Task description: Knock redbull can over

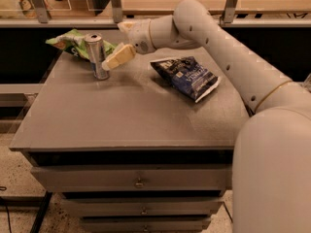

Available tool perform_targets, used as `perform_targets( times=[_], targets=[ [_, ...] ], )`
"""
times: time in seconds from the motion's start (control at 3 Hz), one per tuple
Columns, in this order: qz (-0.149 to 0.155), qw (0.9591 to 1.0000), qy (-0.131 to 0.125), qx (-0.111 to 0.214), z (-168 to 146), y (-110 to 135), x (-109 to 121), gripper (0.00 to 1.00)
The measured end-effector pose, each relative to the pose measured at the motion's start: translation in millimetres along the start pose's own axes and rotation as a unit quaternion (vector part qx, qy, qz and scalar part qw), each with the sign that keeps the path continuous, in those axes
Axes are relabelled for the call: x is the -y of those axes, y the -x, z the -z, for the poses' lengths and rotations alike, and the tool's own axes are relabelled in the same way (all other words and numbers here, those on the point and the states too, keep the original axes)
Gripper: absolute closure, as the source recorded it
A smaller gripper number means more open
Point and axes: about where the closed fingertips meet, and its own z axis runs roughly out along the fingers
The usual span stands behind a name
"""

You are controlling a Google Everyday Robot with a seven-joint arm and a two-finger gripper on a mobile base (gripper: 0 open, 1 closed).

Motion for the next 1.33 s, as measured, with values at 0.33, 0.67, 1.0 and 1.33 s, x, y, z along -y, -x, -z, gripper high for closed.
perform_targets(
  times=[0.33,0.67,1.0,1.33],
  targets=[
    [-0.012,0.9985,0.031,0.044,-17,9,-3,0.0],
    [-0.019,0.9962,0.058,0.062,-23,15,-13,0.0],
    [-0.019,0.9957,0.075,0.052,-22,17,-25,0.17],
    [-0.015,0.9956,0.086,0.035,-22,20,-37,0.41]
  ],
)
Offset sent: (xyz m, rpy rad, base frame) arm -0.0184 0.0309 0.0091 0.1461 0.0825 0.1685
